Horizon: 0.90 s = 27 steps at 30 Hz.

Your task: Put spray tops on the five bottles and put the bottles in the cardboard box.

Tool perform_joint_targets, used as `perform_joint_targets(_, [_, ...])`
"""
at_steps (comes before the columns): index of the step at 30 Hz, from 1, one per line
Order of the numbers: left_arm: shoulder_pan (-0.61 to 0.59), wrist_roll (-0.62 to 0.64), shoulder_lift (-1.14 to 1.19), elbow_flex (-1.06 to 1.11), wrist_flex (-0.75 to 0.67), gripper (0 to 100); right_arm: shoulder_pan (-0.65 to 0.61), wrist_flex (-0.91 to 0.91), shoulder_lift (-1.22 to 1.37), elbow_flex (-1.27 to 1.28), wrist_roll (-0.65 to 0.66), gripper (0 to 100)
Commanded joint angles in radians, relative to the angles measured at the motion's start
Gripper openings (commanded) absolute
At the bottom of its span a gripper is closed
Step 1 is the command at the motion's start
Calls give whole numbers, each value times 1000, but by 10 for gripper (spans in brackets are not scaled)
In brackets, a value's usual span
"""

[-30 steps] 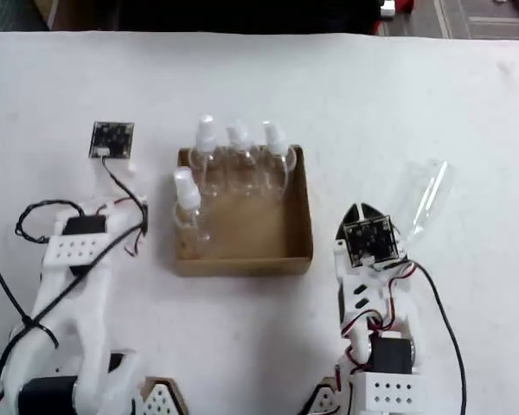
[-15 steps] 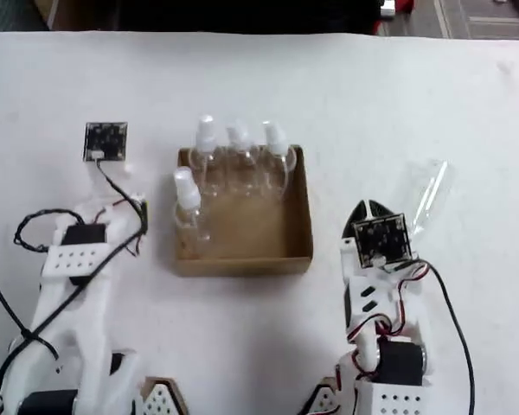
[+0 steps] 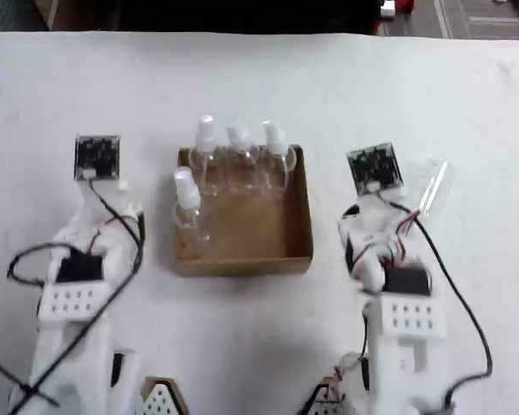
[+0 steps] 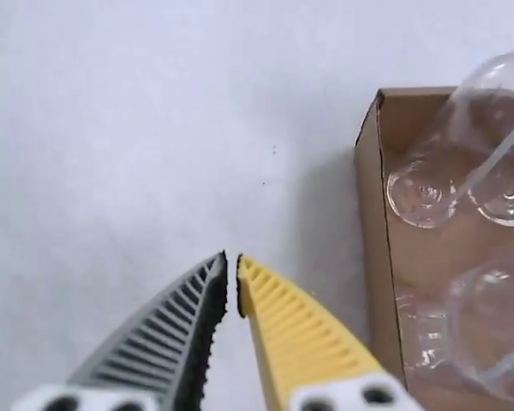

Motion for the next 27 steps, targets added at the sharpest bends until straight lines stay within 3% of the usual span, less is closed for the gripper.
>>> perform_joint_targets(1, [35, -63, -237, 100, -68, 24, 41, -36, 165, -107, -11, 17])
perform_joint_targets(10, [104, -117, -348, 170, -72, 24, 73, -51, 197, -143, -9, 17])
perform_joint_targets(17, [47, -109, -349, 180, -112, 24, 154, 140, 289, -397, 5, 17])
perform_joint_targets(21, [45, -115, -349, 216, -170, 24, 166, 194, 424, -548, 114, 17])
perform_joint_targets(27, [47, -115, -348, 222, -183, 24, 329, 193, 700, -827, 368, 17])
